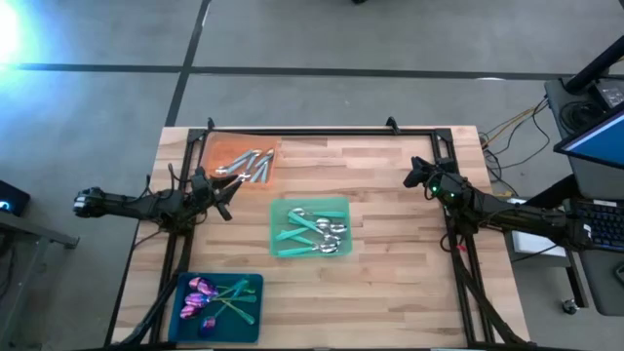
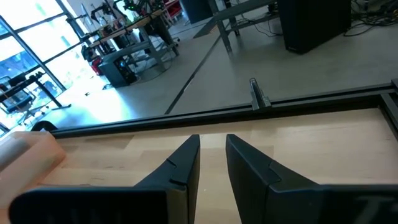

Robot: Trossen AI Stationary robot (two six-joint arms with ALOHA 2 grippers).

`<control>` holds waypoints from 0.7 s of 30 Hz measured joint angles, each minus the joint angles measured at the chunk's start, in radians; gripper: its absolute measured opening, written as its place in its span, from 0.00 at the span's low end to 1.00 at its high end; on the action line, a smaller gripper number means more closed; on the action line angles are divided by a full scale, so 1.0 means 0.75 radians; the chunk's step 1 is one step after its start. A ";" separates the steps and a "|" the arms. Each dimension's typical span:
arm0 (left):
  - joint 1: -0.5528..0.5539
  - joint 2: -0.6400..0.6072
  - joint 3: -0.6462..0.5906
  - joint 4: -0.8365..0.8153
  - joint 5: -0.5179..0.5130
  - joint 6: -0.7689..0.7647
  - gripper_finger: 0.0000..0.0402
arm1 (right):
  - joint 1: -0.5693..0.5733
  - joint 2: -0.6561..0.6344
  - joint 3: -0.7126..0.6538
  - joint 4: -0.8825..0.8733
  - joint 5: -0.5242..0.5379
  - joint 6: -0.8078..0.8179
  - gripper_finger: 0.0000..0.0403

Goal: Sort silverware by color (type)
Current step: Return to Home Position

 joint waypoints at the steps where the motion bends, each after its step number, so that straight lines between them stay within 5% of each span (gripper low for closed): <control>1: 0.000 0.000 0.000 0.000 0.000 0.000 0.24 | 0.000 0.000 0.000 0.000 0.000 0.000 0.17; 21: 0.000 0.000 0.000 0.000 0.000 0.000 0.24 | 0.000 0.000 0.000 0.000 -0.001 0.000 0.19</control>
